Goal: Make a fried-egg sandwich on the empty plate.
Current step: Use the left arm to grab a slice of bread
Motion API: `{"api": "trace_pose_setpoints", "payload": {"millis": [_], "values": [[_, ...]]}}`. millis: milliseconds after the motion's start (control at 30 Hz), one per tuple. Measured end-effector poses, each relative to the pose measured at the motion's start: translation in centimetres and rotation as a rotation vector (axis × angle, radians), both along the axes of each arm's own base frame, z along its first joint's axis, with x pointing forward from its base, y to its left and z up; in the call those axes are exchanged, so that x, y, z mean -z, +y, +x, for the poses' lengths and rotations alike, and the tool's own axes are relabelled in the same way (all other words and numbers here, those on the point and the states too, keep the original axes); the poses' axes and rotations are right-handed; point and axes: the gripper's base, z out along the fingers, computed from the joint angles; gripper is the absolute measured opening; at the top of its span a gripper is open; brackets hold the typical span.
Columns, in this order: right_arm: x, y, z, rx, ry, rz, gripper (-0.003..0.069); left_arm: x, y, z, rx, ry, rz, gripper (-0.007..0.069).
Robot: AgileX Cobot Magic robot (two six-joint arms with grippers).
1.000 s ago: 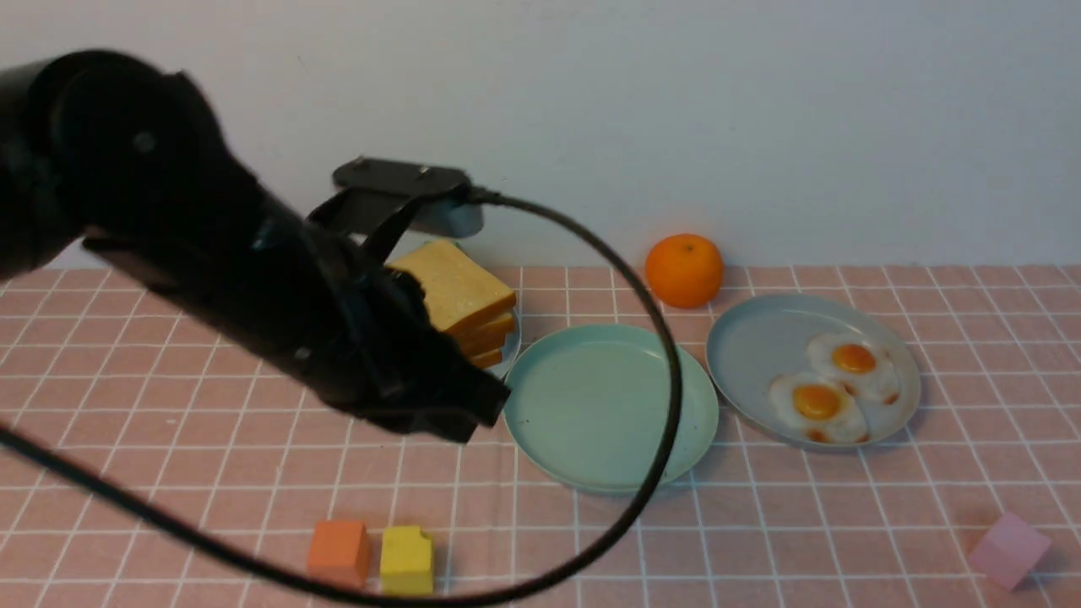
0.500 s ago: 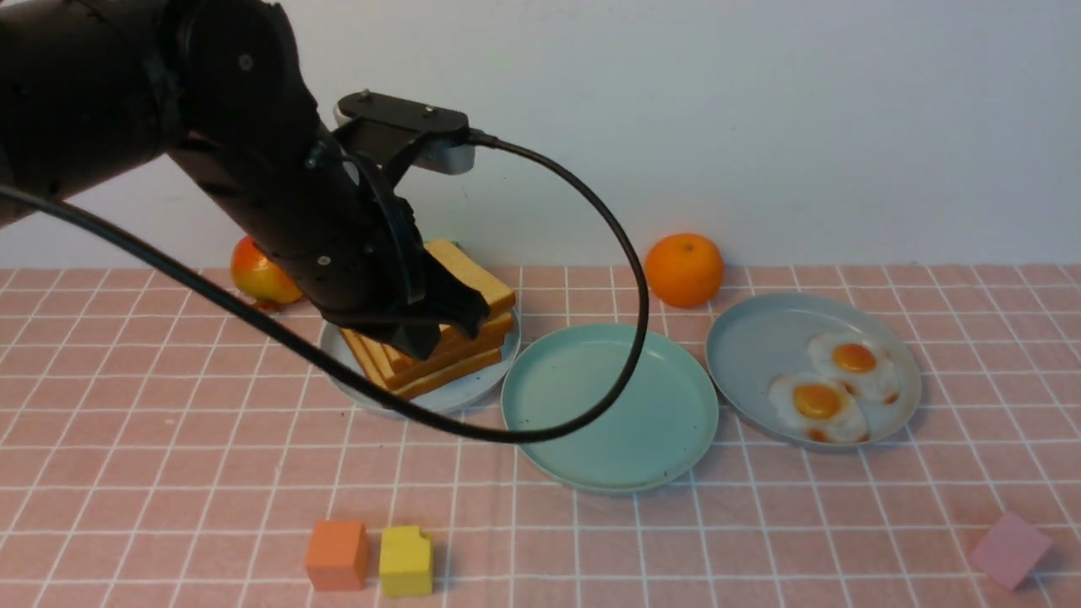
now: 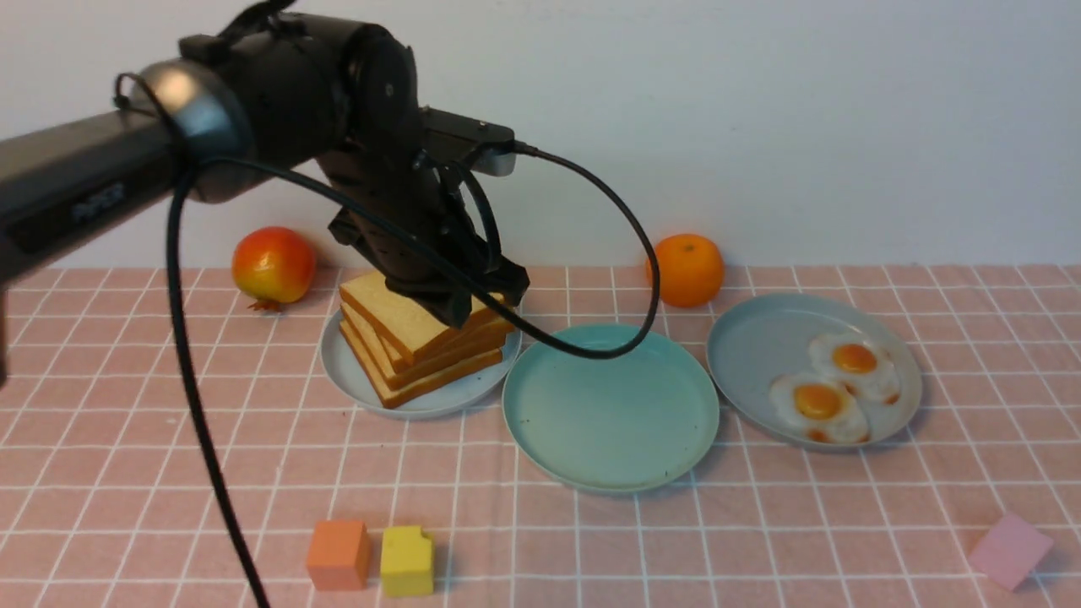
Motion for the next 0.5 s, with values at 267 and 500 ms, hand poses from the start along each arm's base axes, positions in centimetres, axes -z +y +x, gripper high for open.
{"api": "trace_pose_setpoints", "payload": {"millis": [267, 500], "values": [[-0.6, 0.9, 1.1, -0.064, -0.065, 0.024, 0.0009, 2.9, -0.1, 3.8, 0.001, -0.079, 0.046, 0.0165], [-0.8, 1.0, 1.2, -0.061, -0.096, 0.038, 0.0011, 2.5, -0.3, 4.3, 0.010, -0.144, 0.021, 0.0352]]}}
